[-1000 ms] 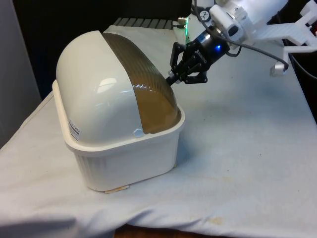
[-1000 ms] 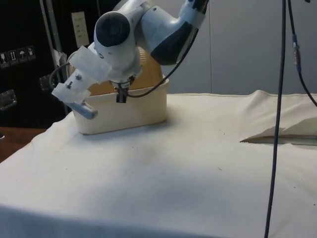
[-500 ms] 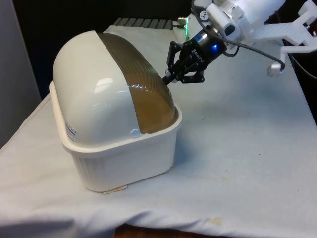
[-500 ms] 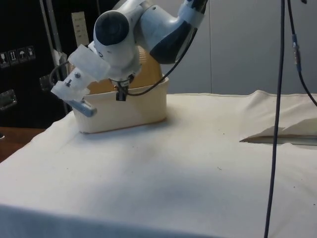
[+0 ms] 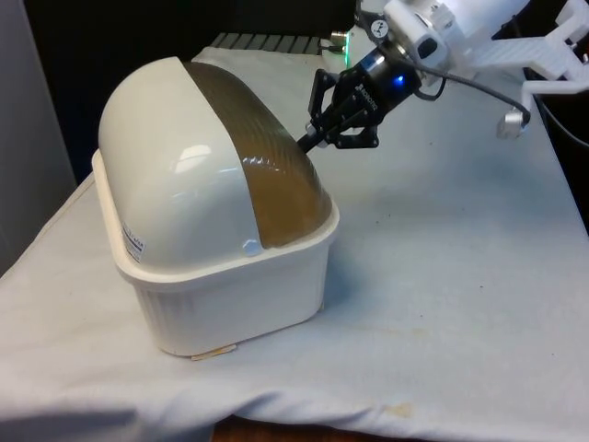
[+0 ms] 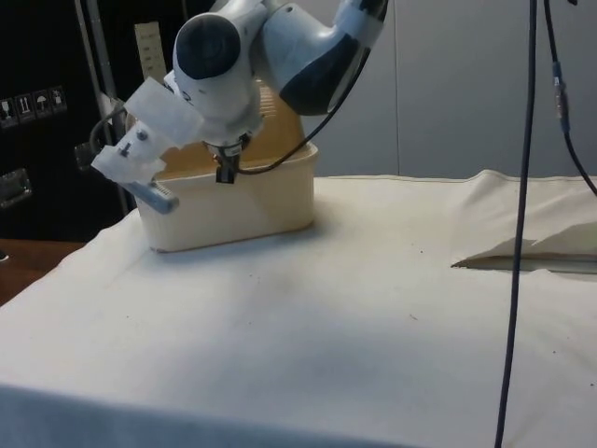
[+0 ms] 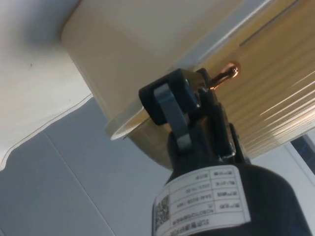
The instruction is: Open the lid, then close it.
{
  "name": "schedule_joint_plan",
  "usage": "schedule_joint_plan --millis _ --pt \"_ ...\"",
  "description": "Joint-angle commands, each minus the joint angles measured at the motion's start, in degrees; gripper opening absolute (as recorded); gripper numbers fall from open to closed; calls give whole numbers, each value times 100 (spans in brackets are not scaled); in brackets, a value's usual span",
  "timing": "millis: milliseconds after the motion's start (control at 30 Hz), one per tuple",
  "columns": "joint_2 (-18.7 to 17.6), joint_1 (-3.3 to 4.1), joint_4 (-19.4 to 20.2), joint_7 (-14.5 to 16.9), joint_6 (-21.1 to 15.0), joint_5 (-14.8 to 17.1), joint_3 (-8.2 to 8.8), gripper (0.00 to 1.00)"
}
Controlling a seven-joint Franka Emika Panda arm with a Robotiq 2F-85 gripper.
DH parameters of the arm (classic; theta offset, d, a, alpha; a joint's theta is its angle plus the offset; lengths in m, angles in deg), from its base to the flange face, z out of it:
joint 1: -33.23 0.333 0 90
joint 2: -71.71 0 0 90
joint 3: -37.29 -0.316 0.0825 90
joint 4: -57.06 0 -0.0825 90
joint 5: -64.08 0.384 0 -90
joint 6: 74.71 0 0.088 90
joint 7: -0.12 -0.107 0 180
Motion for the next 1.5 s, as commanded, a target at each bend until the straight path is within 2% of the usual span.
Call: schedule_joint_plan --millis 0,433,500,733,800,900,1133,1200,1467 --pt "46 0 29 -6 6 -6 0 0" --pt "183 -29 -11 17 74 -29 17 0" --pt "178 -11 -11 0 115 0 11 0" --pt "206 -40 -132 69 97 -52 120 0" --pt "195 -17 -143 46 126 -17 126 0" --pt "252 -46 -166 97 97 -46 166 0" --pt "378 -29 -172 109 132 -17 218 0" --pt "470 -52 -155 160 97 -29 246 0" --pt "567 -57 -241 195 92 -34 350 0"
